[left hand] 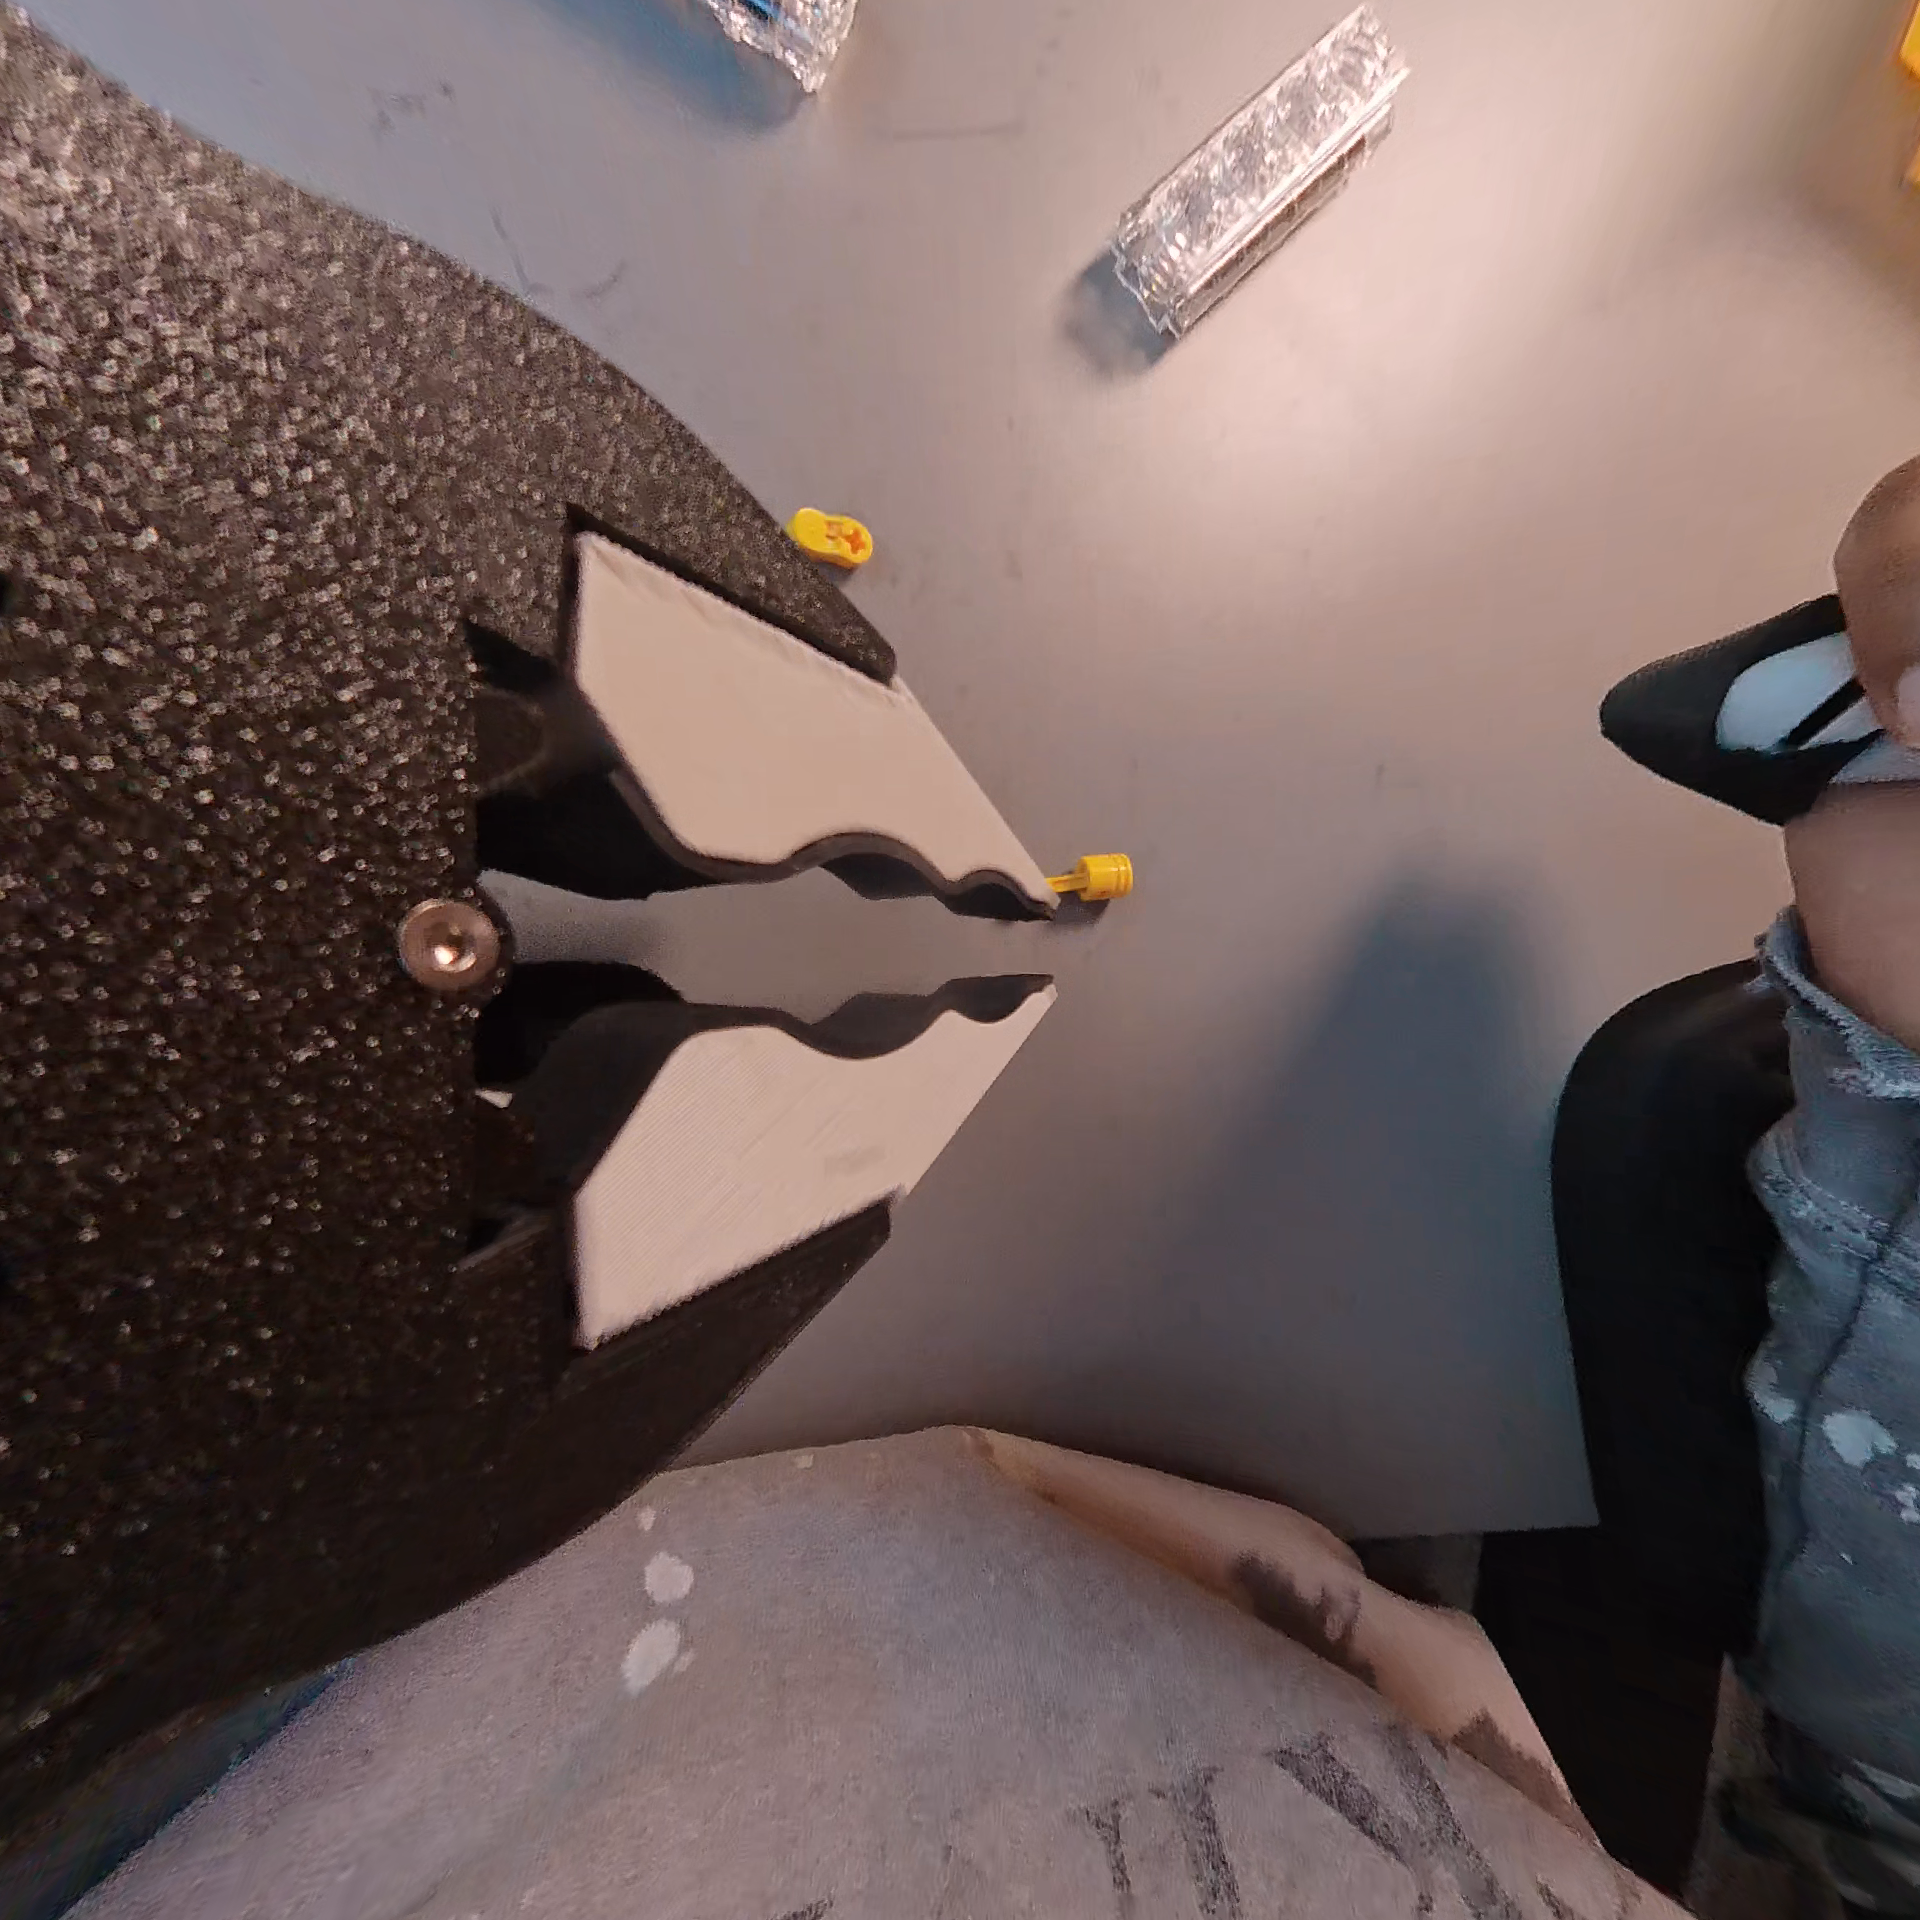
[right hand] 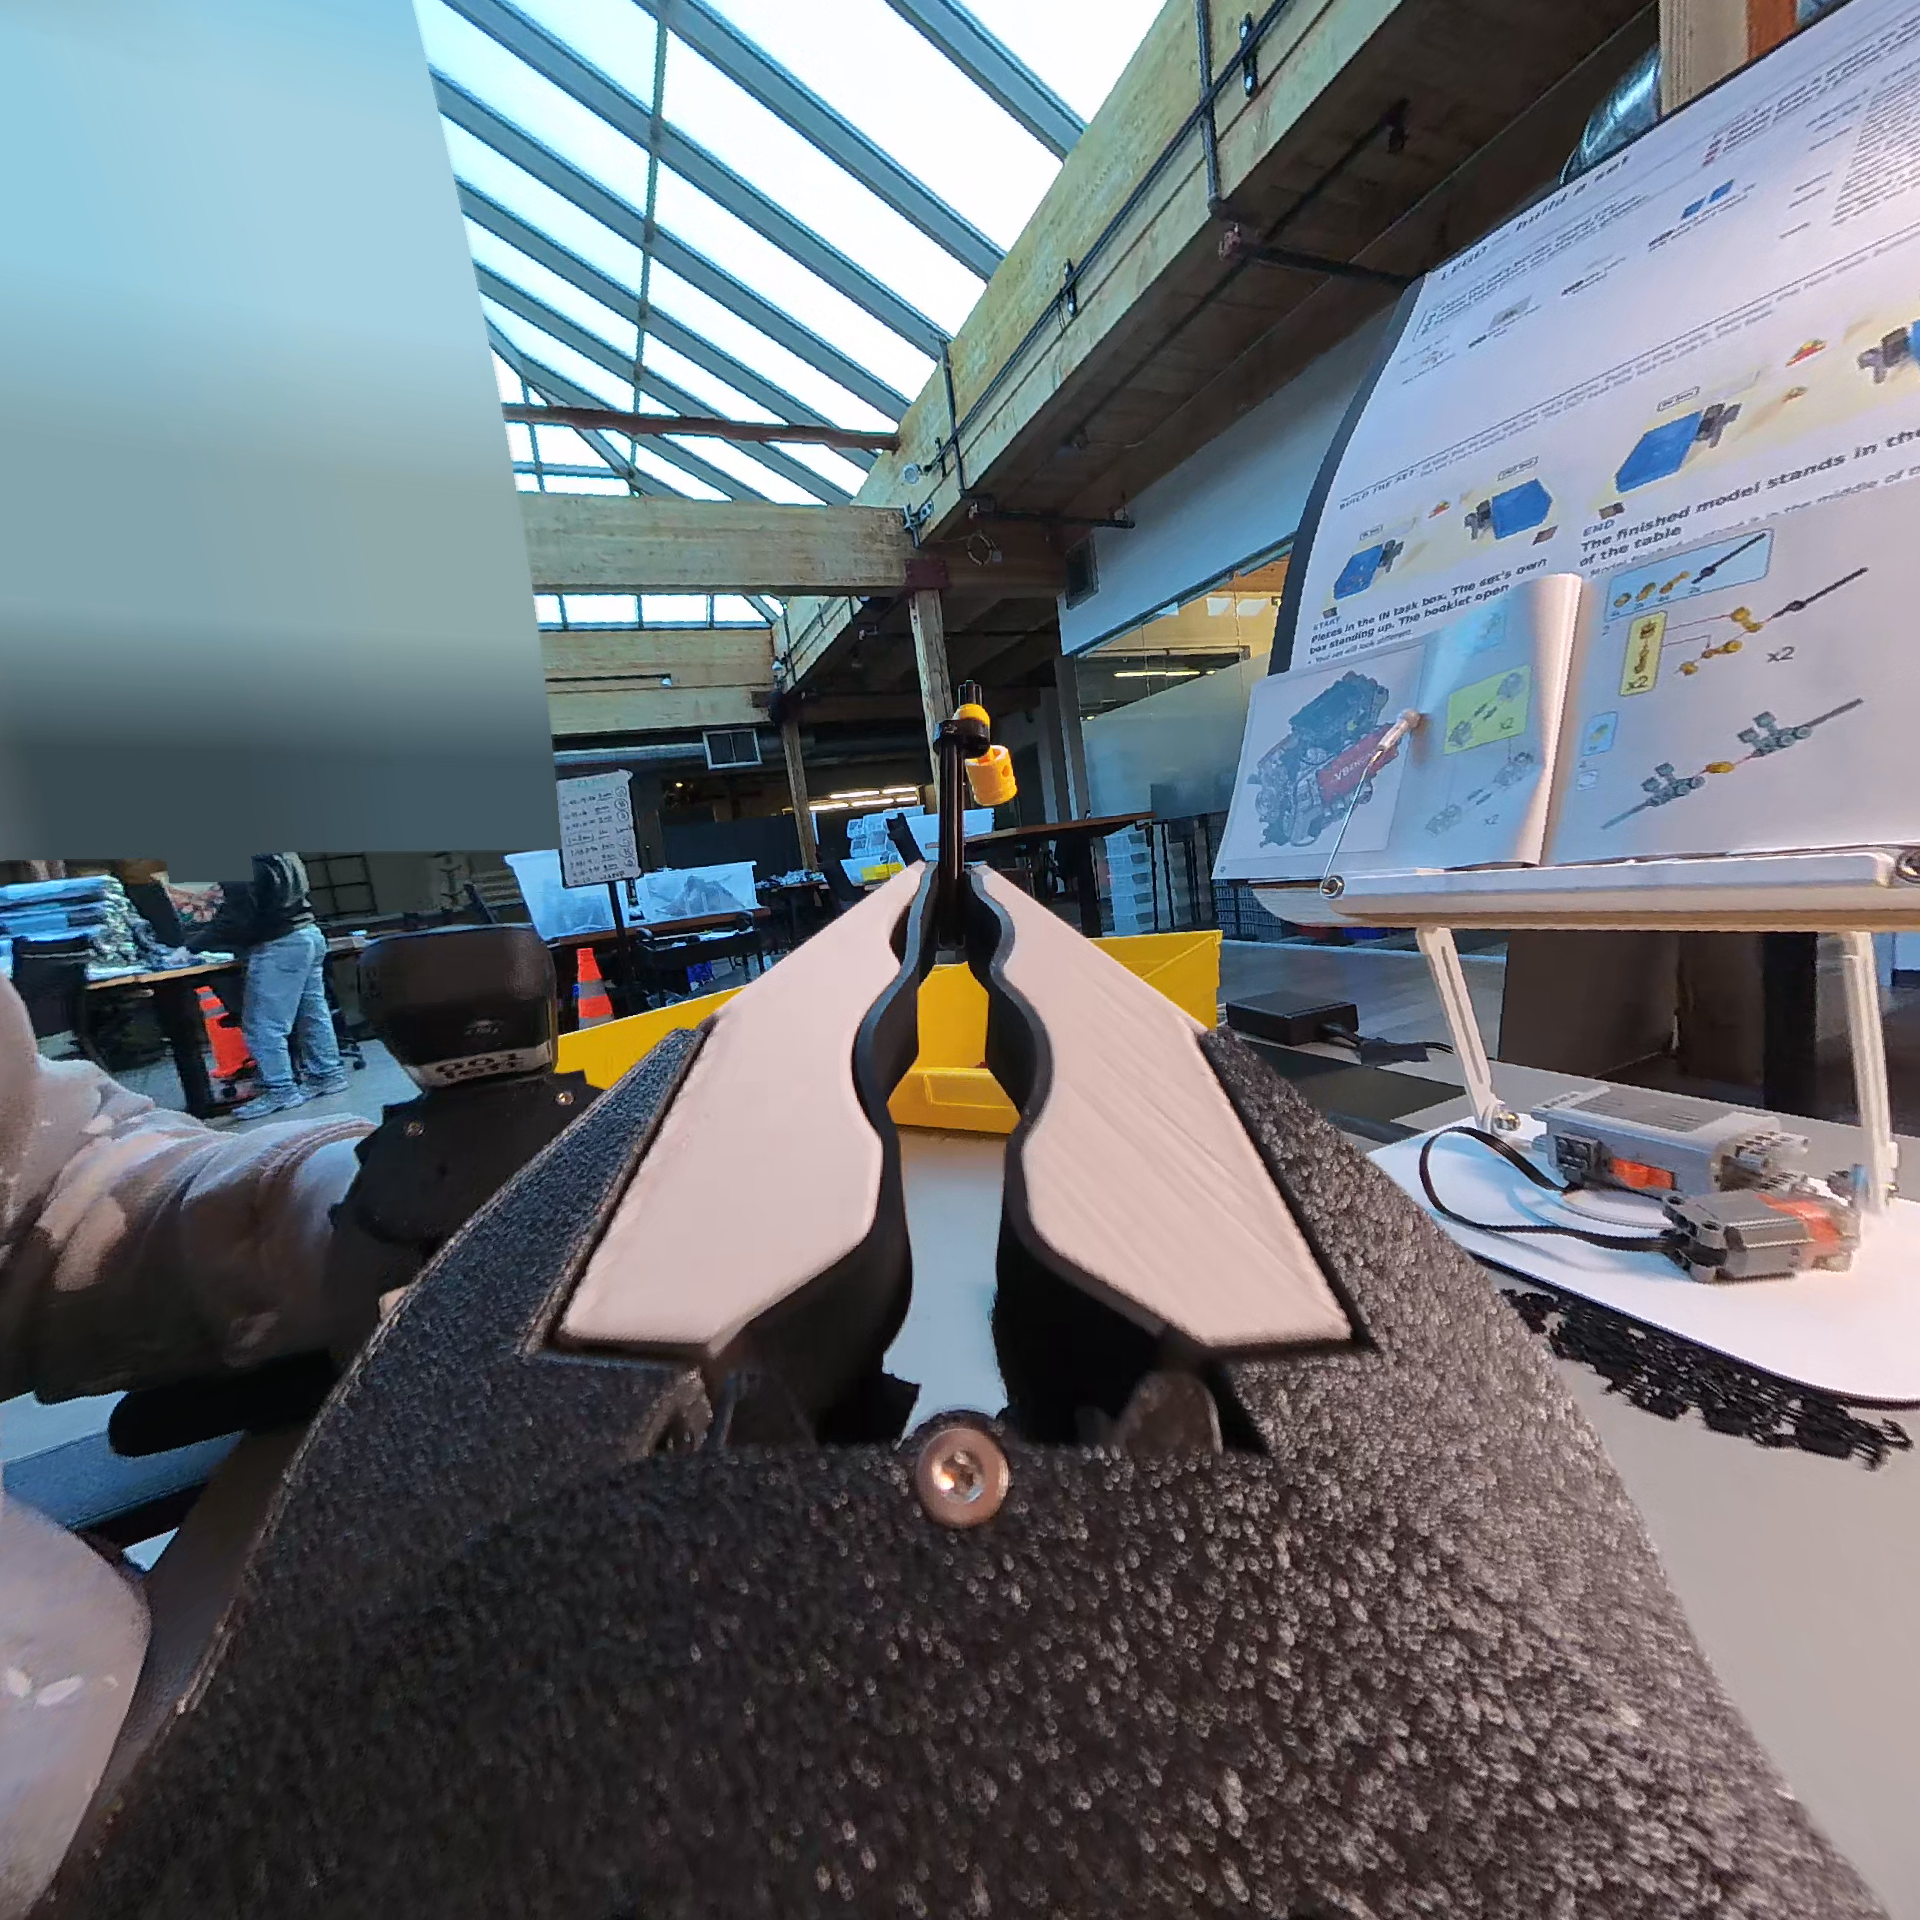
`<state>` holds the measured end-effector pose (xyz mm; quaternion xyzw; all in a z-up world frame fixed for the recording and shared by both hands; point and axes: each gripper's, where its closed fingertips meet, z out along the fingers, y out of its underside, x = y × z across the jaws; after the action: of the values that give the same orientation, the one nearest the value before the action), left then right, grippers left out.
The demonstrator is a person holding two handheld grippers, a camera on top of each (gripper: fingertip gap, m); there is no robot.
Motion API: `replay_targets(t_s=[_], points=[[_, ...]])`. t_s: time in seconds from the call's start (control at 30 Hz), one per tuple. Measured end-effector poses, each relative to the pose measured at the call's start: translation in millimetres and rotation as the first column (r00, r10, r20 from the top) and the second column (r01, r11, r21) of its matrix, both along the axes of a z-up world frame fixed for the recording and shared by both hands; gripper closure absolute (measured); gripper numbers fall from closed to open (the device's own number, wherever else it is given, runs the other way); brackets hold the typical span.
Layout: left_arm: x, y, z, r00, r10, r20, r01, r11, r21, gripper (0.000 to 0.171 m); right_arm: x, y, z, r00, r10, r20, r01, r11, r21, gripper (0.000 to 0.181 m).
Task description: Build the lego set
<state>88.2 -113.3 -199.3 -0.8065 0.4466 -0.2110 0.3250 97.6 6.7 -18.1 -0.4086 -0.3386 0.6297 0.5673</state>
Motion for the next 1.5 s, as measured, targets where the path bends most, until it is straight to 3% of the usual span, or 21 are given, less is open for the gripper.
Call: replay_targets(t_s=[0.37, 0.57, 0.7, 0.83, 0.93, 1.03, 1.23, 1.5], points=[[0.7, 17.0, -20.8, 0.983, 0.019, -0.181, -0.01, 0.999, 0.051, 0.165, -0.3, -3.0, 0.6, 1.0, 0.011, 0.008, -0.012, 1.0, 0.012, 0.177], [-5.1, 26.2, -15.8, 0.987, 0.011, -0.159, -0.008, 1.0, 0.018, 0.168, 0.9, -3.2, 1.8, 1.0, 0.019, 0.005, -0.019, 1.0, 0.014, 0.177], [-19.8, 44.7, 40.9, 0.989, 0.083, 0.124, -0.079, 0.996, -0.035, 0.169, 1.7, -2.7, 2.0, 1.0, 0.022, 0.003, -0.022, 1.0, 0.016, 0.177], [-37.4, 63.2, 132.2, 0.907, 0.114, 0.405, -0.105, 0.993, -0.043, 0.169, -0.7, -7.4, 0.8, 0.999, 0.042, 0.006, -0.042, 0.999, 0.021, 0.177], [-39.6, 71.6, 188.1, 0.856, 0.098, 0.508, -0.084, 0.995, -0.05, 0.169, -5.5, -14.9, -2.1, 0.998, 0.054, 0.015, -0.055, 0.998, 0.032, 0.177], [-34.4, 80.0, 221.9, 0.821, 0.111, 0.56, -0.062, 0.992, -0.107, 0.169, -10.6, -25.1, -3.4, 0.997, 0.074, 0.02, -0.075, 0.996, 0.039, 0.177], [-19.5, 93.5, 228.3, 0.81, 0.185, 0.557, -0.042, 0.965, -0.259, 0.169, -14.0, -35.6, -1.6, 0.996, 0.083, 0.019, -0.084, 0.995, 0.049, 0.177], [-9.7, 98.5, 221.7, 0.836, 0.204, 0.51, -0.047, 0.952, -0.303, 0.169, -10.1, -32.6, 2.6, 0.997, 0.073, 0.014, -0.074, 0.996, 0.056, 0.177]])
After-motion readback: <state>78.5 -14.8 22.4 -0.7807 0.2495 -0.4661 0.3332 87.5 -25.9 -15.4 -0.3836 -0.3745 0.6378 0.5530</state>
